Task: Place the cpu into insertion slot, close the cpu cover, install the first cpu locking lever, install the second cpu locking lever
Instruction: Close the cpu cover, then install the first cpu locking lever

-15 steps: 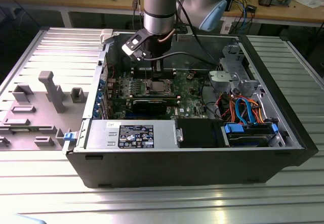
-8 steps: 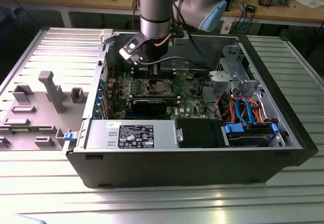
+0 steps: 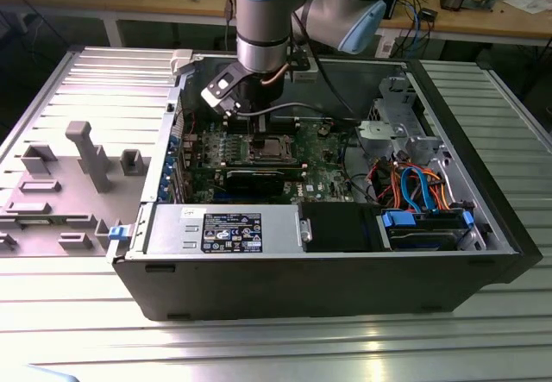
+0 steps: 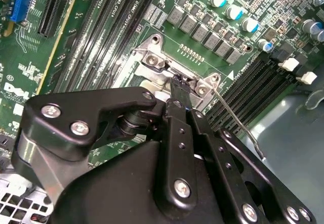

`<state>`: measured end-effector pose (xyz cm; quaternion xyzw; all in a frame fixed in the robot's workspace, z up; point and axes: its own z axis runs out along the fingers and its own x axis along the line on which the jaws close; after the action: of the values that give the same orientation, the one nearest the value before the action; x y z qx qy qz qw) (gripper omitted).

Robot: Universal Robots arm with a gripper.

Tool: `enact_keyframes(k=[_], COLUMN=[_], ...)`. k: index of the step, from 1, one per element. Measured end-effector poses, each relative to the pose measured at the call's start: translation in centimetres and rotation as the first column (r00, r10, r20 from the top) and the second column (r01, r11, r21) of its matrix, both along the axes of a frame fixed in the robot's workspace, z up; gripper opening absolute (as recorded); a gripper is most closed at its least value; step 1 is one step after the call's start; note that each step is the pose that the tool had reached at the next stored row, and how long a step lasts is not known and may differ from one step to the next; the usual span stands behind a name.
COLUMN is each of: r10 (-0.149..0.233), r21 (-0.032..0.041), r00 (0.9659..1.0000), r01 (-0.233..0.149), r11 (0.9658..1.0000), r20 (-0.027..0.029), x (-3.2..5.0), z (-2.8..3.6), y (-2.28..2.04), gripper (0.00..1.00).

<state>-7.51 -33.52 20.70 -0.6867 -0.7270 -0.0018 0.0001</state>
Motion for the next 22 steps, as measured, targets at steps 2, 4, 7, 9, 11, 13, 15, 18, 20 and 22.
enact_keyframes(k=[2,4,7,9,11,13,15,18,20,22], r10=[0.000,0.000,0.000,0.000,0.000,0.000,0.000,0.000,0.000,0.000], r21=[0.0003,0.0001,0.0003,0.0003,0.0002,0.0001,0.0002,0.0002,0.0002,0.0002], r00=[1.0000,1.0000,1.0000,1.0000,1.0000,1.0000,1.0000,1.0000,1.0000,1.0000], r01=[0.000,0.000,0.000,0.000,0.000,0.000,0.000,0.000,0.000,0.000], r11=[1.0000,1.0000,1.0000,1.0000,1.0000,1.0000,1.0000,1.0000,1.0000,1.0000], r20=[0.0001,0.0001,-0.0003,-0.0030,-0.0034,-0.0035,-0.0035,-0.0034,-0.0035,-0.0035], x=[0.01,0.00,0.24,1.37,1.65,1.65,1.66,1.87,1.87,1.88], z=[0.09,0.42,0.62,0.60,0.59,0.59,0.59,0.58,0.58,0.58], y=[0.01,0.00,0.01,0.01,0.00,0.00,0.00,0.00,0.00,0.00], gripper=[0.11,0.11,0.11,0.11,0.11,0.11,0.11,0.11,0.11,0.11])
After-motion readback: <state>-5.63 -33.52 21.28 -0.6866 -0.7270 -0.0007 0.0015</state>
